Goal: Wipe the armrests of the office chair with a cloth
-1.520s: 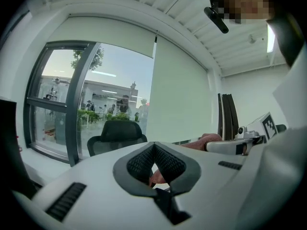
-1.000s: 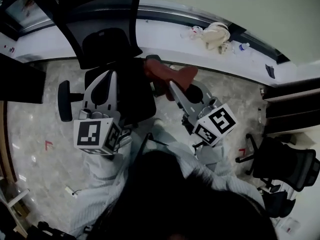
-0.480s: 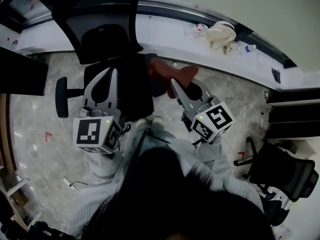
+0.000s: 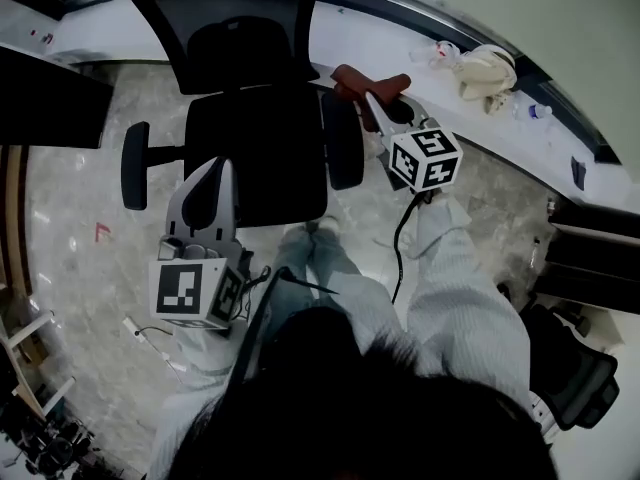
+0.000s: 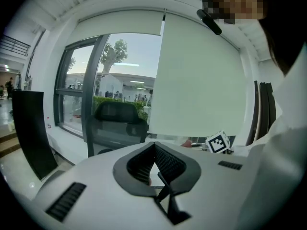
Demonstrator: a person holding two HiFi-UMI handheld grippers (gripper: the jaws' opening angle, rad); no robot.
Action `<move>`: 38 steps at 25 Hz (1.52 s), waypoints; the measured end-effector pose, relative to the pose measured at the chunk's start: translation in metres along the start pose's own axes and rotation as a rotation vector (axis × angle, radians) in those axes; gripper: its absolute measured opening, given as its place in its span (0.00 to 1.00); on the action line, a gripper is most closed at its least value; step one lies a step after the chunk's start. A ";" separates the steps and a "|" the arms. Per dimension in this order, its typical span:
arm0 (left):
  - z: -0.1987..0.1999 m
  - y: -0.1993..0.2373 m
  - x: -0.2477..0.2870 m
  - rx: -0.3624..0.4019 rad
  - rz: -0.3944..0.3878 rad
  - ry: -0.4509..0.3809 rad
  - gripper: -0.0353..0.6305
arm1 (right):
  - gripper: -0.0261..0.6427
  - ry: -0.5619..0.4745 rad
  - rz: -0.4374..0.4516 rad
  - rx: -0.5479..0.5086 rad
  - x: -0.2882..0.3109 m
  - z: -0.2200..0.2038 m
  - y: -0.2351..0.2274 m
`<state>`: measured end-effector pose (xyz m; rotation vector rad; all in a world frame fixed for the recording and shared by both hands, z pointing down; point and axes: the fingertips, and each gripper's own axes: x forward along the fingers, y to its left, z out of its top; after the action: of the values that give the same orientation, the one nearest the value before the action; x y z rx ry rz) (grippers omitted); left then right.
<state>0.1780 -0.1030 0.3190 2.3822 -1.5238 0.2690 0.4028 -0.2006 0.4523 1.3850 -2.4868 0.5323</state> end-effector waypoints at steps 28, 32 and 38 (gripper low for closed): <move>-0.035 0.002 0.013 -0.024 -0.047 0.040 0.06 | 0.08 0.493 0.225 0.060 -0.048 -0.217 0.107; -0.039 0.006 0.010 -0.029 -0.033 0.048 0.06 | 0.08 0.497 0.193 0.025 -0.031 -0.203 0.084; -0.046 0.030 -0.001 -0.067 0.049 0.050 0.06 | 0.08 0.537 0.184 0.001 0.040 -0.183 0.032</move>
<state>0.1506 -0.0977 0.3664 2.2725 -1.5450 0.2821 0.3609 -0.1373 0.6267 0.8649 -2.1705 0.8188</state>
